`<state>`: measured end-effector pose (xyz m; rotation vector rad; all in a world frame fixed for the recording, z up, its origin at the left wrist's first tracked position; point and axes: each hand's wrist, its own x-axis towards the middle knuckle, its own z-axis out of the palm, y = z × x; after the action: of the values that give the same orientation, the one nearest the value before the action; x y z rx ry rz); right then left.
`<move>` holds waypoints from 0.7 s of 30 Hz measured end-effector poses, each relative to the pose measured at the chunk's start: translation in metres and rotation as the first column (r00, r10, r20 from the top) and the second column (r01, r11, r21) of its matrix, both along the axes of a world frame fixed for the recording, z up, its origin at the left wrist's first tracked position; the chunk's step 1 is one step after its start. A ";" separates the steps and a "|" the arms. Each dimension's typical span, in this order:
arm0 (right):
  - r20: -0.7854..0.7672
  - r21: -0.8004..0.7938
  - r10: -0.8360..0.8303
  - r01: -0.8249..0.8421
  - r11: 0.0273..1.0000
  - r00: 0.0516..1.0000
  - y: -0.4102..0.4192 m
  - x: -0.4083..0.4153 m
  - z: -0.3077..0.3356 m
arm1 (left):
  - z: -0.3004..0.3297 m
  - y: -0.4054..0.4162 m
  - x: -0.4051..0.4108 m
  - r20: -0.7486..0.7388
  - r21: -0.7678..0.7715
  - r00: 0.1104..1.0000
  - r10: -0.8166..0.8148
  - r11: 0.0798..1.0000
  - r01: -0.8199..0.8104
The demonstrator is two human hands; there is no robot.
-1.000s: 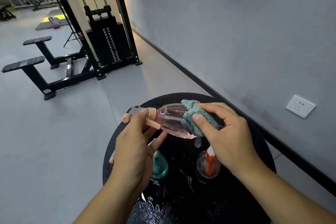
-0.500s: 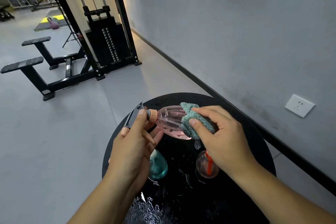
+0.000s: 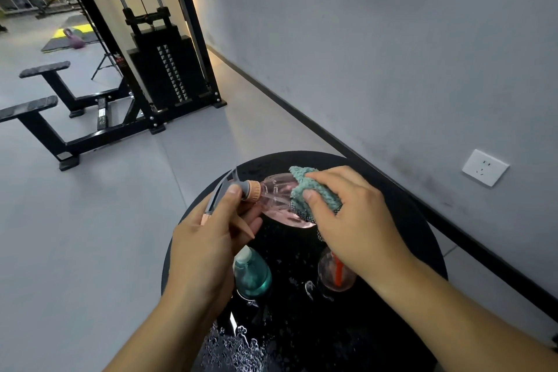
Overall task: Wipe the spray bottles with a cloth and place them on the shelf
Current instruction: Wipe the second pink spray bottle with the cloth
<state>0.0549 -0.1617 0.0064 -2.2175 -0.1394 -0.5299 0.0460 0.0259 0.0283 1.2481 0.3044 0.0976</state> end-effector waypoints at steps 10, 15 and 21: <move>-0.071 -0.057 0.027 -0.031 0.998 0.997 0.000 0.002 0.004 | -0.005 0.000 -0.001 0.002 0.017 0.996 -0.090 0.996 0.090; -0.080 -0.081 0.091 -0.098 0.992 0.993 0.006 -0.001 0.001 | -0.007 0.000 0.000 -0.007 0.020 0.993 -0.118 0.993 0.118; -0.046 -0.095 0.046 -0.050 0.994 0.998 0.003 0.002 -0.003 | -0.007 0.004 0.006 -0.032 -0.060 0.998 -0.055 0.997 0.053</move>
<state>0.0571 -0.1583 0.0034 -2.3111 -0.1986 -0.4563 0.0517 0.0302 0.0213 1.1997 0.3000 0.0214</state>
